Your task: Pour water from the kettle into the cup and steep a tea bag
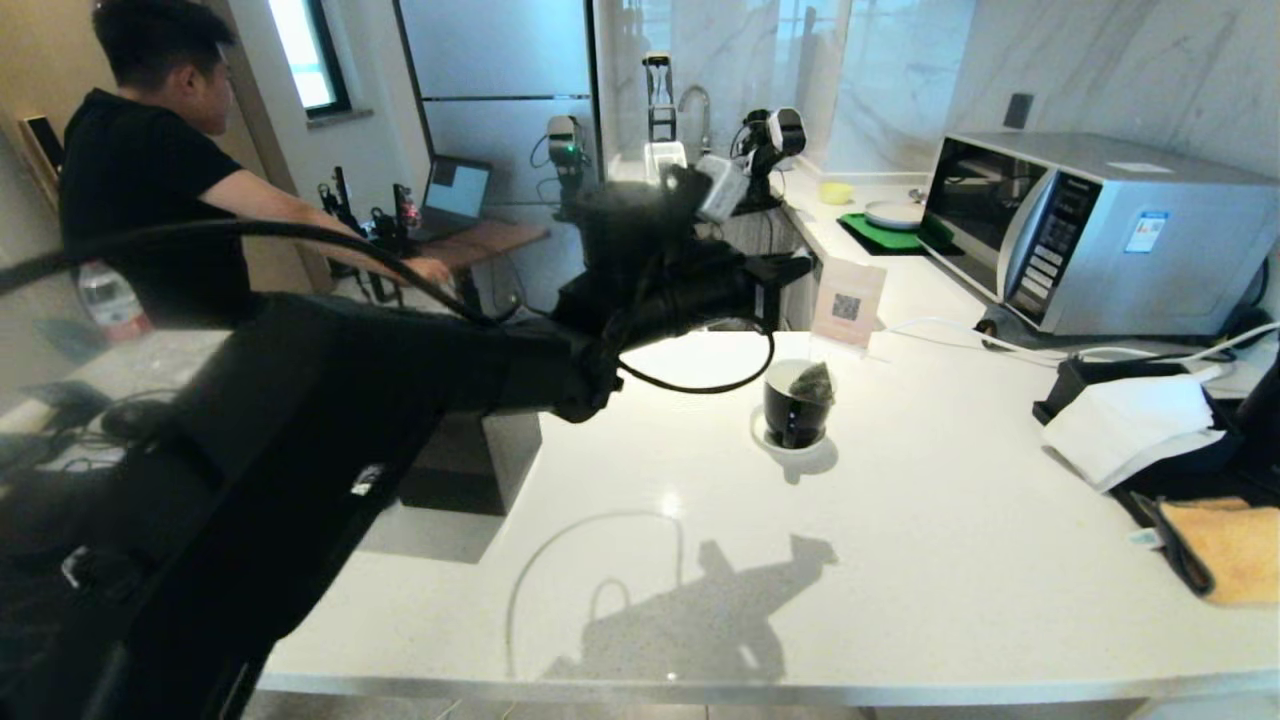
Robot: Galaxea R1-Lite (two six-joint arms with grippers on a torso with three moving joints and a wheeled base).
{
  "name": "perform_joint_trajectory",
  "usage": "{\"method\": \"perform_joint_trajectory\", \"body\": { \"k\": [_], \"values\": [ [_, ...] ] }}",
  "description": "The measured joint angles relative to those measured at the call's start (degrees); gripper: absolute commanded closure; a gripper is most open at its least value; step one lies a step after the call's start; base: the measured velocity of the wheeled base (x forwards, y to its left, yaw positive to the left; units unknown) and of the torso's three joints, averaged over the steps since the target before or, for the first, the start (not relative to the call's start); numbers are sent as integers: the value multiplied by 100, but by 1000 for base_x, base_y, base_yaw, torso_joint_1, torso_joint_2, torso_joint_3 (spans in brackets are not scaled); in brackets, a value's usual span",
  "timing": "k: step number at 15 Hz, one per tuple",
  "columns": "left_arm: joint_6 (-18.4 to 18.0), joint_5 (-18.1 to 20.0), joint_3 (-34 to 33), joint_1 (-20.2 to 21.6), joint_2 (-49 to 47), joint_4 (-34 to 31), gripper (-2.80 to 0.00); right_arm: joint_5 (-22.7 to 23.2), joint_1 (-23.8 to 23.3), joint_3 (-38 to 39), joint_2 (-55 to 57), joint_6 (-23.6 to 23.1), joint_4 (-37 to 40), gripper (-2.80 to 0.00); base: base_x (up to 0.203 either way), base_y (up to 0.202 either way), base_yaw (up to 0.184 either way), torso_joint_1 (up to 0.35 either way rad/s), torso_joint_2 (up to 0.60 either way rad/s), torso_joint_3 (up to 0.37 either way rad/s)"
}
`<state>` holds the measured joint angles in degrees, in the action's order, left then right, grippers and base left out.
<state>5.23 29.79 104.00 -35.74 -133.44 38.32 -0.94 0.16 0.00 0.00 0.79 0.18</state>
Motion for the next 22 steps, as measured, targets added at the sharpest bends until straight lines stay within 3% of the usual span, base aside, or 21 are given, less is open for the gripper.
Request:
{"method": "perform_joint_trajectory", "body": {
  "k": [15, 18, 22],
  "values": [
    [-145, -1176, -4928, 156, 4463, -11, 0, -5, 0, 0, 0, -2, 0, 0, 0, 0, 0, 0, 0, 0],
    [-367, -1275, -5559, 515, 5264, -202, 0, -2, 0, 0, 0, -5, 2, 0, 0, 0, 0, 0, 0, 0],
    [-500, -1278, -6129, 1312, 6425, -793, 0, -2, 0, 0, 0, -2, 0, 0, 0, 0, 0, 0, 0, 0]
  ]
}}
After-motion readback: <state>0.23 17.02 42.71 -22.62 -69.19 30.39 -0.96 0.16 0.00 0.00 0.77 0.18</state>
